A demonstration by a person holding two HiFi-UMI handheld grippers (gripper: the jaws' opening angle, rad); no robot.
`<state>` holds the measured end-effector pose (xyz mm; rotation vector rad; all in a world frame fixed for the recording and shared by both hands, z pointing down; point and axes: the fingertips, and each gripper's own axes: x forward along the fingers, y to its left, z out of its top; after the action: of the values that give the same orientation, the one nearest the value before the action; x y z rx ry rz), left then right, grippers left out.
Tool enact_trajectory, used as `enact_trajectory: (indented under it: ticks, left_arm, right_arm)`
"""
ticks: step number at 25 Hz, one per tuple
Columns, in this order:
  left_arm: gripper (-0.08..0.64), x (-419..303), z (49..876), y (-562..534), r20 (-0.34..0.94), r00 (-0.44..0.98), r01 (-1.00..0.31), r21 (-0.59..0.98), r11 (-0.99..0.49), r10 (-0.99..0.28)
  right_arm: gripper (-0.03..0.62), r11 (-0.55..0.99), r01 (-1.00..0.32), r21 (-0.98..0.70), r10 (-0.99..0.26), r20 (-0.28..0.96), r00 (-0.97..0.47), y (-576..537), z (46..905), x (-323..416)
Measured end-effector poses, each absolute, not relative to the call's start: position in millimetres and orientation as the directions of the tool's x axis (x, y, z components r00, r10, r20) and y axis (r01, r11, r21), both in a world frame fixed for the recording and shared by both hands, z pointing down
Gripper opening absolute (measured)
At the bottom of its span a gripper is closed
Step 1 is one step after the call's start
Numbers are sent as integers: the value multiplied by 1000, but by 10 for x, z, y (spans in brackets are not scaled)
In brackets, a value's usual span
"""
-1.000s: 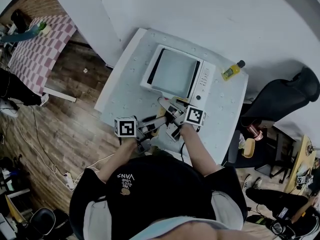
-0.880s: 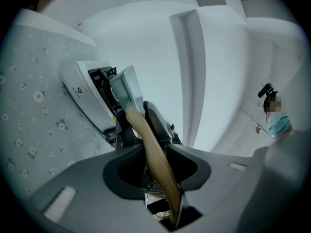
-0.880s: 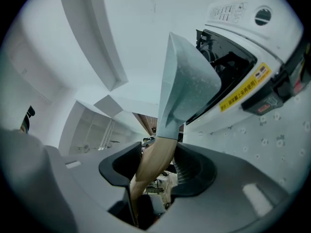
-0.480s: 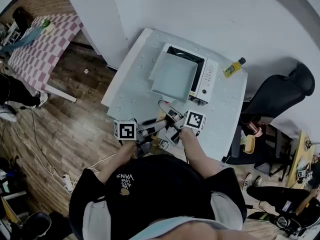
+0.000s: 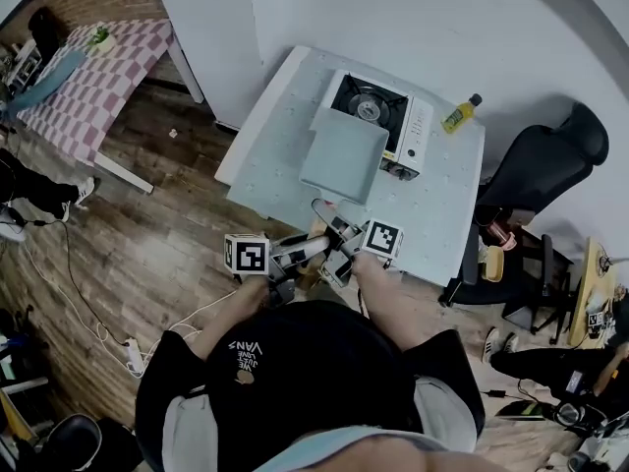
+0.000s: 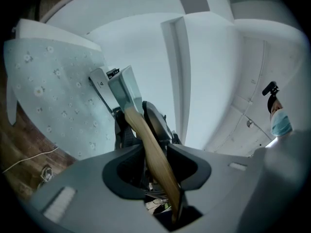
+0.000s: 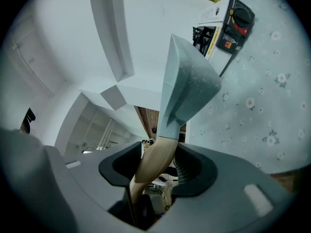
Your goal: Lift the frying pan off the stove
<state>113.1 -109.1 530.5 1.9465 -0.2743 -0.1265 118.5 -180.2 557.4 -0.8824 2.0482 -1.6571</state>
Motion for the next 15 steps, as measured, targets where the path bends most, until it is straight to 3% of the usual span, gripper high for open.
enact_trajectory:
  ticks: [15]
  left_arm:
    - [141,490,5384,200,37,981,-99,939,-329,-190]
  right_arm:
    - [202,65,-249,-966,-699,133,-702,-518,5714,566]
